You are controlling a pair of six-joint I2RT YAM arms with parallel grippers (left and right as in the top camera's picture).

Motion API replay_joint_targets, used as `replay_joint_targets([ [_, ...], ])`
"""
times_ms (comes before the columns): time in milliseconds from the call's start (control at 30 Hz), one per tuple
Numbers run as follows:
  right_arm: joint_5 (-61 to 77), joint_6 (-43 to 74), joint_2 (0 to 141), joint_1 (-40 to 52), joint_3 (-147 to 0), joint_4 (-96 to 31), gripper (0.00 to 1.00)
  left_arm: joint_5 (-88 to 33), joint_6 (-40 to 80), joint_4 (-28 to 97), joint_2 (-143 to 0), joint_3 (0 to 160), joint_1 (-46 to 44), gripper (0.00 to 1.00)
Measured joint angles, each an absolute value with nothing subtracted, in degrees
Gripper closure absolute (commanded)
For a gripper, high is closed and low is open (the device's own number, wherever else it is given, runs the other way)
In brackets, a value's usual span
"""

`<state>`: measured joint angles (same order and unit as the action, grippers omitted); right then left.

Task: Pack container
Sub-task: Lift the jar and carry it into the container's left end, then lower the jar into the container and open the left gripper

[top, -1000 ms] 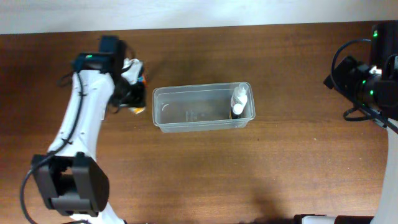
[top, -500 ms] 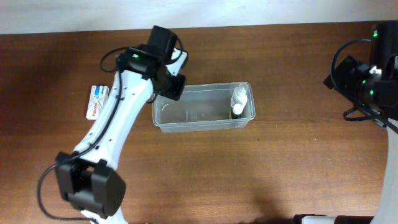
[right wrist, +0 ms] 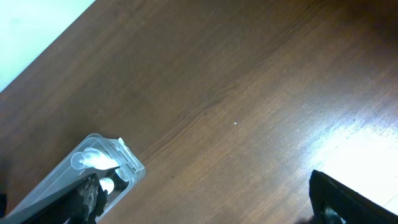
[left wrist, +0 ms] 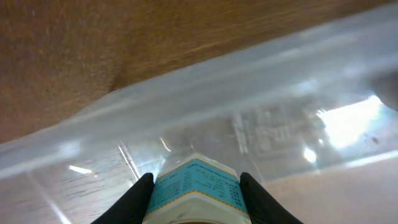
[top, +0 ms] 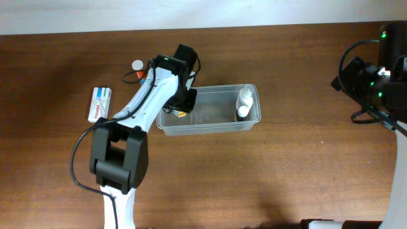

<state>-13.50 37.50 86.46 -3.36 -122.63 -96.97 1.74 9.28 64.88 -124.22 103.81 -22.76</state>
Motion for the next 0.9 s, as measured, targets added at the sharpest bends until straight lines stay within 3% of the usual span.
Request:
replay_joint_targets([
  [900, -13.5, 37.5, 86.5, -3.4, -122.6, -97.0, 0.02, 5.0, 17.9, 57.6, -124.7, 99.4, -22.6, 0.8],
])
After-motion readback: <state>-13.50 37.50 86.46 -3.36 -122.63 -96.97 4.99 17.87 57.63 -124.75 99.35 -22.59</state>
